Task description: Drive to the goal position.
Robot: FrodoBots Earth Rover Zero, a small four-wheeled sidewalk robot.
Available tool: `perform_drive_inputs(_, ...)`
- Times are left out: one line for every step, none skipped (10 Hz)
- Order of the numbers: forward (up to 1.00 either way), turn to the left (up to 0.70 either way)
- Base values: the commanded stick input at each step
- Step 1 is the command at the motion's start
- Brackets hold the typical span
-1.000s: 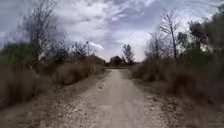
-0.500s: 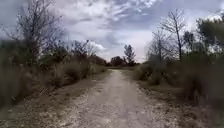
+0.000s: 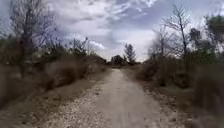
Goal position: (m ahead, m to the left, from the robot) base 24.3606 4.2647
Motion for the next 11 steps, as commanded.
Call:
perform_drive_inputs(0.7,-0.35)
perform_drive_inputs(0.7,-0.03)
perform_drive_inputs(0.7,0.0)
perform_drive_inputs(0.7,0.0)
perform_drive_inputs(0.7,0.0)
perform_drive_inputs(0.7,0.0)
perform_drive_inputs(0.7,0.0)
perform_drive_inputs(0.7,0.0)
perform_drive_inputs(0.7,0.0)
perform_drive_inputs(0.7,0.0)
perform_drive_inputs(0.7,0.0)
